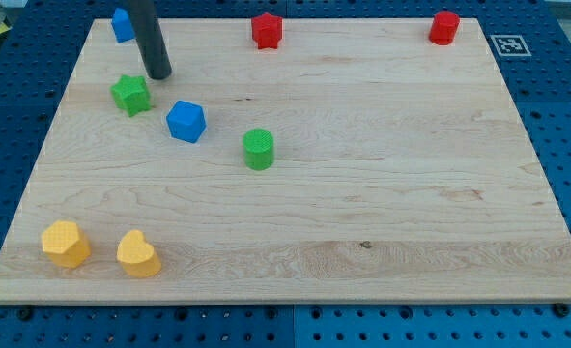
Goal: Place the green star to the top left of the blue cube
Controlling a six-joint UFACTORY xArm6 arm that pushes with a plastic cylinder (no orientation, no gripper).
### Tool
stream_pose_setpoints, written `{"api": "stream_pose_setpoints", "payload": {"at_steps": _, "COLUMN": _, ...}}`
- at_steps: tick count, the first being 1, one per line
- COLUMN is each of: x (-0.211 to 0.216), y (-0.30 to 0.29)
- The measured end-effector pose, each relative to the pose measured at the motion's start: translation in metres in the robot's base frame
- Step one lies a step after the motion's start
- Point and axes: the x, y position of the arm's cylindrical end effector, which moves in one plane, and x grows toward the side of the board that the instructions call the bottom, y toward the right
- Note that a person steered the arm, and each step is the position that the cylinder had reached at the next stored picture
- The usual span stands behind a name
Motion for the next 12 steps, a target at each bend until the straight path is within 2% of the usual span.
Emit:
{"api": "stream_pose_setpoints", "payload": {"at_steps": 1, "x": -0.004, "y": -0.009}}
{"api": "stream_pose_setpoints", "payload": {"at_steps": 6, "x": 0.034, "y": -0.036}}
{"api": "stream_pose_setpoints", "payload": {"at_steps": 7, "x": 0.006, "y": -0.016}}
{"api": "stream_pose_setpoints", "payload": {"at_steps": 8, "x": 0.003, "y": 0.024}}
{"api": "stream_pose_setpoints", "payload": {"at_steps": 10, "x": 0.041, "y": 0.027}}
{"api": "stream_pose_setpoints", "payload": {"at_steps": 12, "x": 0.055, "y": 0.005}}
